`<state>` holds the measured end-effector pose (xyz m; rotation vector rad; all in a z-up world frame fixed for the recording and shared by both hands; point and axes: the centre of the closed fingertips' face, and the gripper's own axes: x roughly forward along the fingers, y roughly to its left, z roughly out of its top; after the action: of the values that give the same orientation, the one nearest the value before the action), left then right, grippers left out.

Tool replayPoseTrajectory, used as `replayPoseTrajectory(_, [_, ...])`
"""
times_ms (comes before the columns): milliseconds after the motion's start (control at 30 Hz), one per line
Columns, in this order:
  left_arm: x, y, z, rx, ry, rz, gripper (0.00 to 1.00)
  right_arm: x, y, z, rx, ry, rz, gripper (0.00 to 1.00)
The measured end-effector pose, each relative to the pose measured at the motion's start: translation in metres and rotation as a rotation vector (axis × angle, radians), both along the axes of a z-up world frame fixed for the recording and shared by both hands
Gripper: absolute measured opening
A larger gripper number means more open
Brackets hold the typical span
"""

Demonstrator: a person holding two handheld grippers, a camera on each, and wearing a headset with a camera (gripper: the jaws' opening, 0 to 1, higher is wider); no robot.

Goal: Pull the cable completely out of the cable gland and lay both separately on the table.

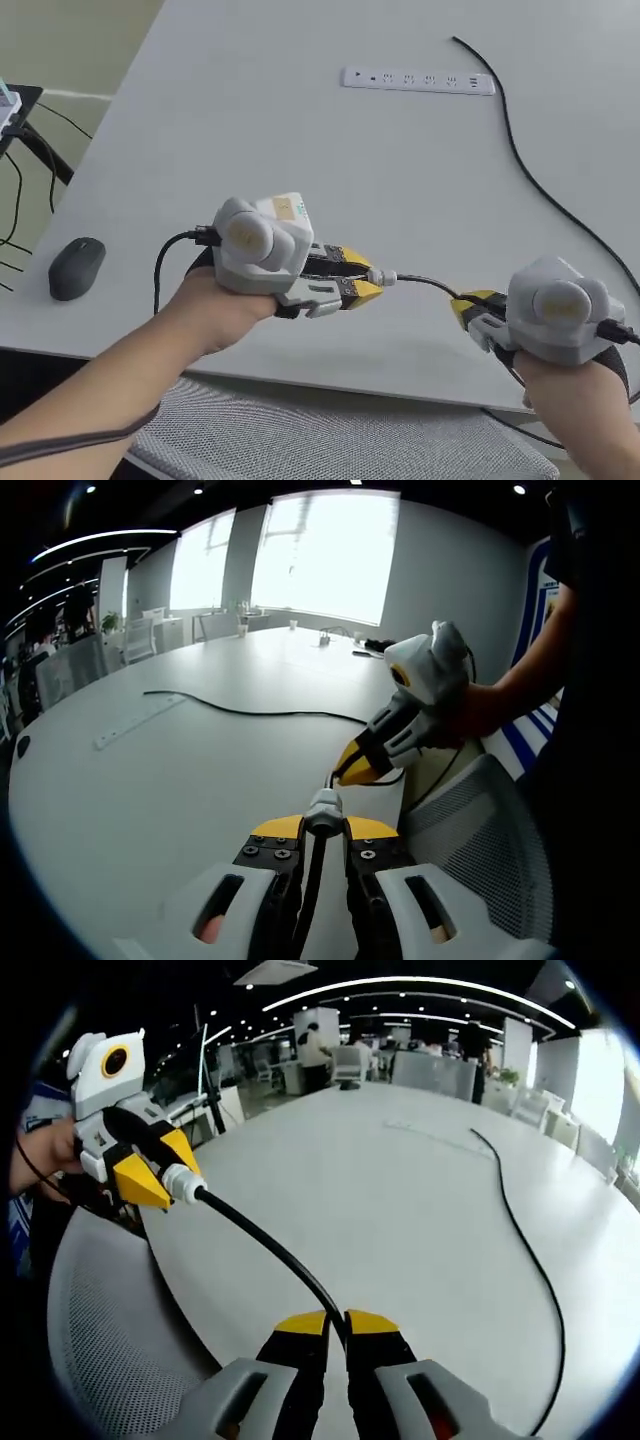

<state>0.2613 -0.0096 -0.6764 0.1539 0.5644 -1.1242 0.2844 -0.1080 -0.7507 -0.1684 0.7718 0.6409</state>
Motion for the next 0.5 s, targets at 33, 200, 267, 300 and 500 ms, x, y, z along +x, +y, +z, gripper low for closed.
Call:
replayPoseTrajectory(33, [0.000,0.000,0.001,-0.004,-0.002,0.003,0.15,0.000,-0.001,-0.002,0.003,0.006,-0.007,0.01])
replayPoseTrajectory(200, [0.000,0.002,0.002,-0.006,-0.004,0.010,0.15,-0.001,-0.010,-0.012,0.021,0.055,-0.072,0.01])
replayPoseTrajectory(267, [-0.001,0.003,0.002,-0.006,-0.003,0.011,0.15,-0.002,-0.011,-0.016,0.041,0.076,-0.096,0.01])
replayPoseTrajectory(300, [-0.001,0.003,0.002,-0.005,-0.004,0.011,0.15,-0.002,-0.011,-0.016,0.054,0.078,-0.107,0.01])
replayPoseTrajectory(500, [-0.002,0.002,0.003,-0.005,-0.004,0.013,0.15,-0.004,-0.009,-0.014,0.037,0.063,-0.089,0.01])
